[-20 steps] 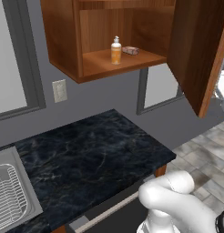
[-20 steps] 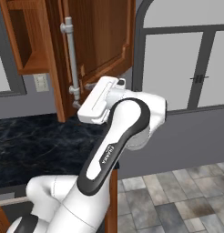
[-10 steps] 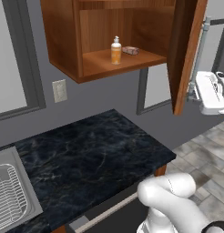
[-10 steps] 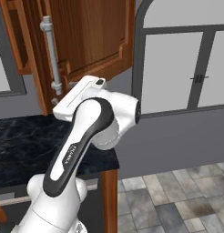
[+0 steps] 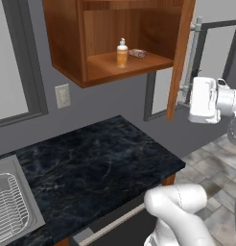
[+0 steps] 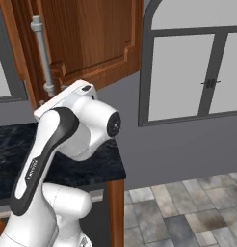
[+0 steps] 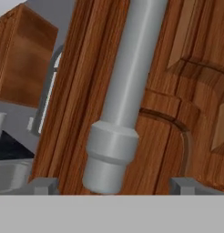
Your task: Pick up the soap dispenser and bar soap from the sink, and place them back in the cabinet, and close the cabinet door.
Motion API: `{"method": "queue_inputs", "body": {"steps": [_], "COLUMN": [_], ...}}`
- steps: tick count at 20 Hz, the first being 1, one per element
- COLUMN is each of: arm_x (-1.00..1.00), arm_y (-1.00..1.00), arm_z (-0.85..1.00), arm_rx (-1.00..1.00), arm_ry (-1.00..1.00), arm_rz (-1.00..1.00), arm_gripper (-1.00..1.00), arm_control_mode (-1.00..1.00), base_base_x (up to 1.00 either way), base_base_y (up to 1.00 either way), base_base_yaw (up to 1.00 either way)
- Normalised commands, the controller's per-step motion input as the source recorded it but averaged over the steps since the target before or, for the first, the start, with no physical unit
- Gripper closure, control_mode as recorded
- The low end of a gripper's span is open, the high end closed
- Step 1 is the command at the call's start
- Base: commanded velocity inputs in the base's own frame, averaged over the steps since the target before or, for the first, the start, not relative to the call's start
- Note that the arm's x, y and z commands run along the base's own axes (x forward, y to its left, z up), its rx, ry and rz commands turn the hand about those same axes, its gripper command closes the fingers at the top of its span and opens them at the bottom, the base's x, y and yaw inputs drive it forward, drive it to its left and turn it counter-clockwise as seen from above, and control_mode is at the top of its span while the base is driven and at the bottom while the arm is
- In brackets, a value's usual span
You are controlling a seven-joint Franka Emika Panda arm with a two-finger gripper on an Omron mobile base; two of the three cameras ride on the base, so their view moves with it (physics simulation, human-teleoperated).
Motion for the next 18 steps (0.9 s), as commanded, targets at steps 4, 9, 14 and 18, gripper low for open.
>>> {"method": "queue_inputs", "body": {"steps": [4,9,14,18], "arm_x": [0.08,0.28,0.38,0.47], "arm_y": [0.47,0.42,0.36,0.29], "arm_z": [0.00,0.00,0.00,0.00], "arm_rx": [0.00,0.00,0.00,0.00], "arm_ry": [0.00,0.00,0.00,0.00], "arm_rz": [-0.18,-0.16,-0.14,-0.11], "arm_gripper": [-1.00,-1.00,-1.00,-1.00], "arm_control_mode": [-1.00,-1.00,-1.00,-1.00], "base_base_x": [0.00,0.00,0.00,0.00], "base_base_y": [0.00,0.00,0.00,0.00], "base_base_yaw": [0.00,0.00,0.00,0.00]}}
